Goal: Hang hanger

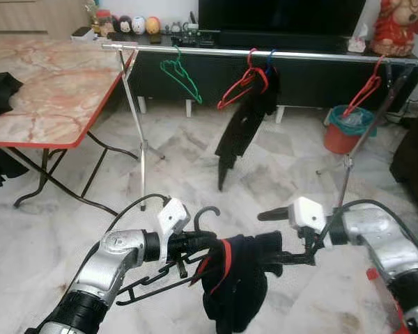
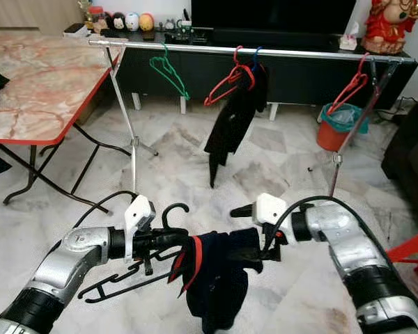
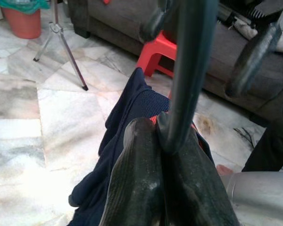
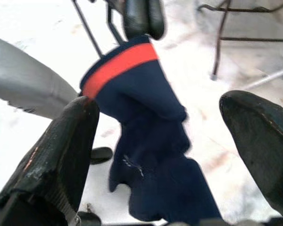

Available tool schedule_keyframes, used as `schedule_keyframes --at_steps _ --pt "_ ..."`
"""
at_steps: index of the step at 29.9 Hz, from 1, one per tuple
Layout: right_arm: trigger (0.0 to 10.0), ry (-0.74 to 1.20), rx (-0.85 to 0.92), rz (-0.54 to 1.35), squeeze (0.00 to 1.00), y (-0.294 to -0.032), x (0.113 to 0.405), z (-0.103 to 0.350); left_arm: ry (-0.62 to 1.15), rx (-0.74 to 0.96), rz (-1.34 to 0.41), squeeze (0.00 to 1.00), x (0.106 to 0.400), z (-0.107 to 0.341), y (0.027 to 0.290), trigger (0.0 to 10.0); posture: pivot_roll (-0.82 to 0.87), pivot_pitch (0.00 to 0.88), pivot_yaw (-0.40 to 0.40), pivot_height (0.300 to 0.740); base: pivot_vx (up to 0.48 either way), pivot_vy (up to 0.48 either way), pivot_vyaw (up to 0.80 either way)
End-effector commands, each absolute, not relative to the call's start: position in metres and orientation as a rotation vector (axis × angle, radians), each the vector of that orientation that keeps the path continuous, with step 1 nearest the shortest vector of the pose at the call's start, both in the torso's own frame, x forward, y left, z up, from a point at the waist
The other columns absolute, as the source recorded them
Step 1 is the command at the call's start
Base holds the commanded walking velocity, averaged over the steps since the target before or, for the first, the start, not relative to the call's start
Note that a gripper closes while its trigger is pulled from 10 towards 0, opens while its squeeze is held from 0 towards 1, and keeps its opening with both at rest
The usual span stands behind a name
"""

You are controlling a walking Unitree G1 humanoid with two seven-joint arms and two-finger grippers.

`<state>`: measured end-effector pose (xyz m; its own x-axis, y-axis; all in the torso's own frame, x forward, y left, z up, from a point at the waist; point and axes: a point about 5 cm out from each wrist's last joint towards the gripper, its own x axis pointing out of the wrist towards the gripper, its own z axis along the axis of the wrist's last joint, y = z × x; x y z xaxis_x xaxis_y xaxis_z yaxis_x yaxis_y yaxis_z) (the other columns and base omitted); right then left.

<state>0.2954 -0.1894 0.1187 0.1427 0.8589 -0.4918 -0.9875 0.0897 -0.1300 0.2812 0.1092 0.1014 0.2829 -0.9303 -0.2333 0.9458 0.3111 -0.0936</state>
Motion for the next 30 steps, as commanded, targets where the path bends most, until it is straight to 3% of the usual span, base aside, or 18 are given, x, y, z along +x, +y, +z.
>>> schedule_keyframes --at_steps 1,2,3,11,21,30 --pt "10.0 0.312 -0.526 1.425 0.81 -0.187 0.298 0.122 0.219 0.096 -1.295 0.00 0.284 0.114 0.104 10.0 0.08 0.000 -0.028 0.740 0.000 0.000 0.00" --pt "10.0 0.312 -0.526 1.425 0.81 -0.187 0.298 0.122 0.219 0.096 -1.295 0.00 0.284 0.114 0.104 10.0 0.08 0.000 -0.028 0.740 0.000 0.000 0.00" --pt "10.0 0.309 -0.549 1.425 0.00 -0.188 0.298 0.121 0.218 0.100 -1.311 0.00 0.283 0.115 0.103 10.0 0.08 0.000 -0.029 0.740 0.000 0.000 0.00" --pt "10.0 0.337 -0.668 1.412 0.00 -0.186 0.305 0.114 0.209 0.107 -1.389 0.00 0.277 0.121 0.093 10.0 0.08 0.000 -0.029 0.740 0.000 0.000 0.00" --pt "10.0 0.288 -0.646 1.459 0.00 -0.172 0.309 0.114 0.223 0.127 -1.435 0.00 0.270 0.120 0.087 10.0 0.08 0.000 -0.028 0.740 0.000 0.000 0.00" --pt "10.0 0.368 -0.684 1.517 0.00 -0.173 0.303 0.102 0.217 0.103 -1.449 0.00 0.267 0.122 0.081 10.0 0.09 0.000 -0.030 0.740 0.000 0.000 0.00"
